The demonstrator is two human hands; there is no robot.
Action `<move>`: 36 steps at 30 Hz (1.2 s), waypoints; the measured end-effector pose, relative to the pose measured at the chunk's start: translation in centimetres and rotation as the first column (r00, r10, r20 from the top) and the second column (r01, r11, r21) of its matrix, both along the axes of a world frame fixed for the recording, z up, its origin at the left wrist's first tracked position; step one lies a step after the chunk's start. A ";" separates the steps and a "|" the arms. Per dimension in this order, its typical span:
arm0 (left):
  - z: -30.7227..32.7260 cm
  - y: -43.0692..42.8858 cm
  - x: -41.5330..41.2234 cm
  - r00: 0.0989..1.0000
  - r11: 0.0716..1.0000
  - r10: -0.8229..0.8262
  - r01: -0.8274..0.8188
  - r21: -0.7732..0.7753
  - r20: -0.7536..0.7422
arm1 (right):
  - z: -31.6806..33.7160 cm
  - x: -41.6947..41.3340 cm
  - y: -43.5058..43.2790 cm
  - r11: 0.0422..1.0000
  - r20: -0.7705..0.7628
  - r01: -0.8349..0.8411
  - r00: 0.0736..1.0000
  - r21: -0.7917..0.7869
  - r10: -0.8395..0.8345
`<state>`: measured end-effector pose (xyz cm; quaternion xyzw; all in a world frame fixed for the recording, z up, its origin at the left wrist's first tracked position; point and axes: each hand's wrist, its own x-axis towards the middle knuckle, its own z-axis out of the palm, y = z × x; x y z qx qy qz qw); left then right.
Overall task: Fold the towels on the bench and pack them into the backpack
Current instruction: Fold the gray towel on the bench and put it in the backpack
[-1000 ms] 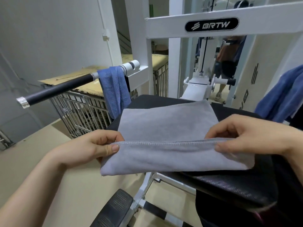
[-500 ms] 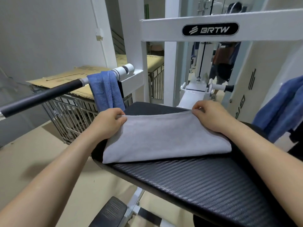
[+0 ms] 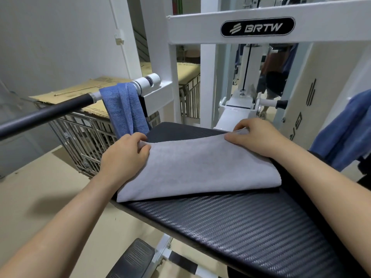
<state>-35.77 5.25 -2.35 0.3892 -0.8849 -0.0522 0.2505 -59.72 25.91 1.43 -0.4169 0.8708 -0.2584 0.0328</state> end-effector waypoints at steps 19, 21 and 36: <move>1.8 11.1 7.0 0.856 0.487 -0.096 0.486 0.726 -0.508 | 5.3 6.3 -10.5 0.928 -0.461 -0.355 0.808 0.114 0.366; 0.6 12.0 7.6 0.839 0.493 -0.086 0.504 0.709 -0.537 | 4.5 9.6 -8.6 0.829 -0.273 -0.542 0.784 0.136 0.558; -1.4 11.7 8.4 0.901 0.853 -0.373 0.426 -0.300 0.220 | -2.4 15.2 4.7 0.806 -0.491 -0.460 0.639 0.373 0.592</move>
